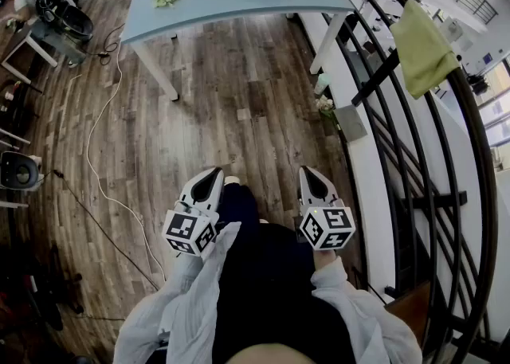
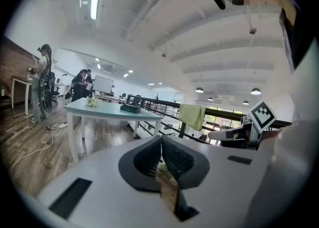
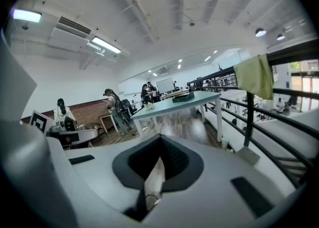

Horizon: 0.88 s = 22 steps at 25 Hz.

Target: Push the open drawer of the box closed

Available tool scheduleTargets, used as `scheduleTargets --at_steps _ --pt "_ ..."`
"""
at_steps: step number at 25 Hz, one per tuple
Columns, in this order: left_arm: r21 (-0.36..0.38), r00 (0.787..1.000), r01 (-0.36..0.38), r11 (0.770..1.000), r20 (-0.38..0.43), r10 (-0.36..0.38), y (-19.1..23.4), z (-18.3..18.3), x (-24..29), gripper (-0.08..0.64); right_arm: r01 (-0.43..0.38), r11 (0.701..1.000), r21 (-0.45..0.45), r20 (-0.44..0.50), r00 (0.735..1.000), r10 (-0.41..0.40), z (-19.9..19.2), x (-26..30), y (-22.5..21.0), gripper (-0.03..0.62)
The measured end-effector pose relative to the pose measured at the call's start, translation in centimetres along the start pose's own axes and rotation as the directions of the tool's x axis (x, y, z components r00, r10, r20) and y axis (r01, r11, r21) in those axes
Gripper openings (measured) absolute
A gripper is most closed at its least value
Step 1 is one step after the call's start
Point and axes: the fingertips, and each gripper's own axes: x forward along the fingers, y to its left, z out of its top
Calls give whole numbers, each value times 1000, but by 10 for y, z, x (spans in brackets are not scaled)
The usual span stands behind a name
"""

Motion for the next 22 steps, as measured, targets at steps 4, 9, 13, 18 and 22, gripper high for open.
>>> scheduleTargets --at_steps 4,9,13,18,22 --pt "28 1000 1 1000 -24 0 -20 -5 -13 15 12 999 33 13 1000 -13 -3 -17 -6 8" --pt "63 999 11 998 -36 -9 -32 -6 -18 15 -14 1000 -1 17 1000 14 -5 -30 -3 9" --pt "79 999 28 996 -26 -26 -38 -4 -14 15 -17 1000 -17 18 1000 17 -9 -35 -7 9" --pt "84 999 41 996 -33 -38 -34 -7 -6 15 -10 1000 -3 14 1000 10 -15 -29 -13 9" --pt "77 998 48 996 -45 -45 -27 -8 6 15 4 1000 4 8 1000 -4 -10 -16 -21 9"
